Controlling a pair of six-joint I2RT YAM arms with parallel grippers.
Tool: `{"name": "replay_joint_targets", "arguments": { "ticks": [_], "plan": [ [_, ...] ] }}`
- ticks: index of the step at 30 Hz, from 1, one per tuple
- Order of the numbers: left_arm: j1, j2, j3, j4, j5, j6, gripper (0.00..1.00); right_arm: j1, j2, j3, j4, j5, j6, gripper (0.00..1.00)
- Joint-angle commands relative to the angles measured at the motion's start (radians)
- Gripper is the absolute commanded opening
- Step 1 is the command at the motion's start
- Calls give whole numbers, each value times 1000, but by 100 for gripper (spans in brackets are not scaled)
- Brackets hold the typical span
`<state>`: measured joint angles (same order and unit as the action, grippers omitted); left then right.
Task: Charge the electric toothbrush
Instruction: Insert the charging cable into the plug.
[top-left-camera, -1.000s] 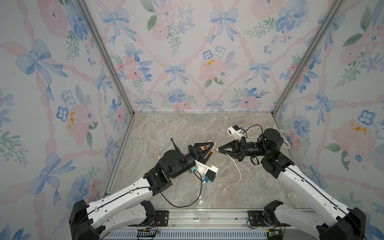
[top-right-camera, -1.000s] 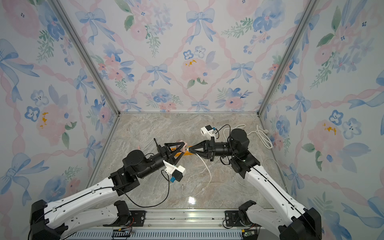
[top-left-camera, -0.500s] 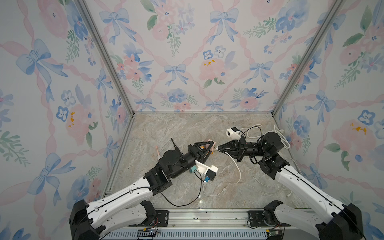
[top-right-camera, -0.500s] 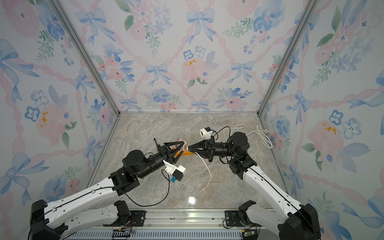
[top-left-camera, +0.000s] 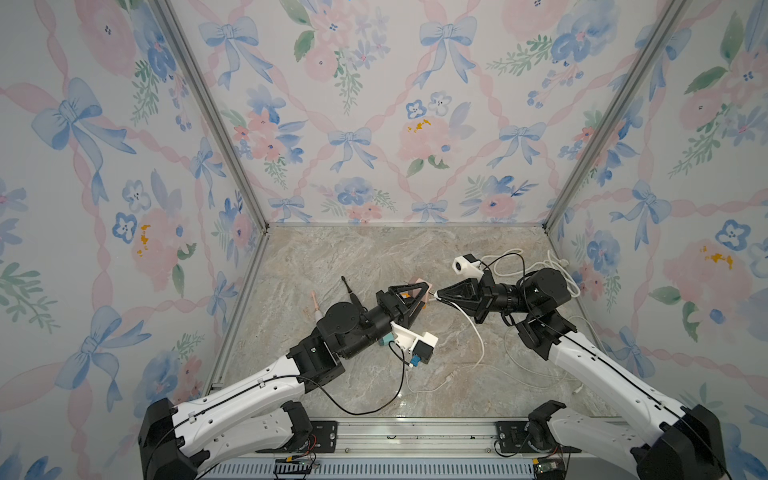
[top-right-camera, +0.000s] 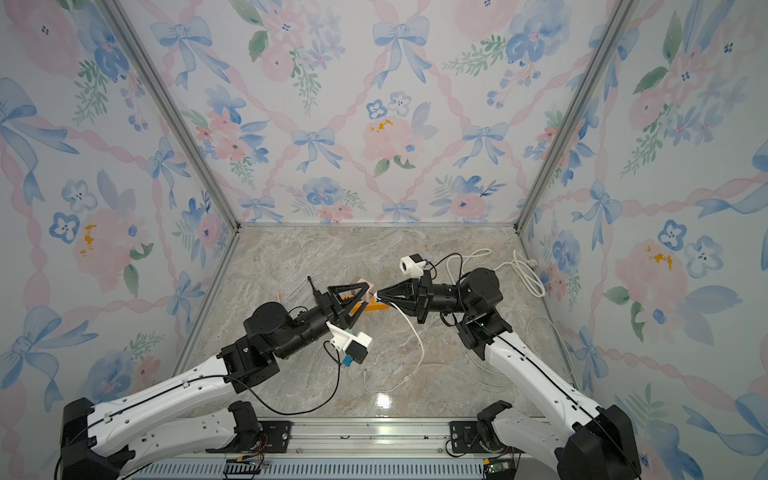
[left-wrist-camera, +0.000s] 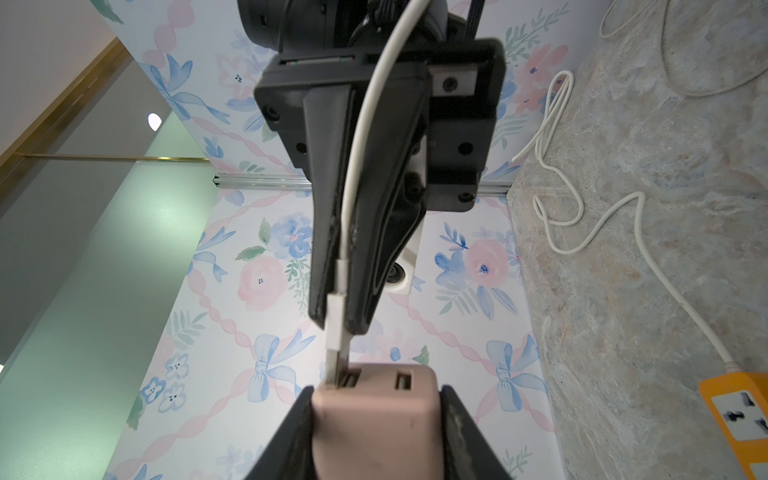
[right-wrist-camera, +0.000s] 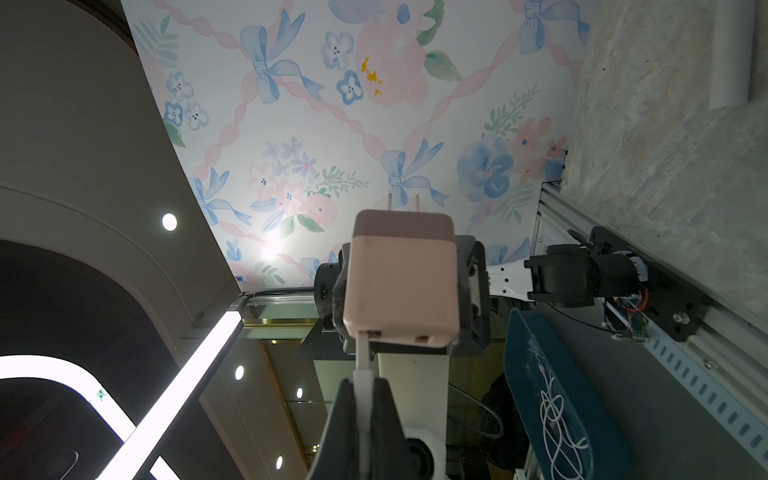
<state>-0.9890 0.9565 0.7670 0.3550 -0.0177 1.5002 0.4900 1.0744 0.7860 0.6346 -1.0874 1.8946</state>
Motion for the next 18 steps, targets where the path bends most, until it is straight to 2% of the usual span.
{"name": "replay_joint_targets", "arguments": {
  "ticks": [1, 6, 10, 18],
  "plan": [
    [-43, 3, 32, -1, 151, 11, 0, -1, -15, -12, -131, 74, -97, 0],
    [-42, 0, 35, 0, 158, 5, 0, -24, -24, -26, -125, 60, -97, 0],
    [-42, 1, 37, -1, 162, 0, 0, -8, -26, -8, -194, 59, -147, 0],
    [-49, 6, 37, -1, 167, 8, 0, 10, -19, 27, -190, 62, -144, 0]
  ]
}}
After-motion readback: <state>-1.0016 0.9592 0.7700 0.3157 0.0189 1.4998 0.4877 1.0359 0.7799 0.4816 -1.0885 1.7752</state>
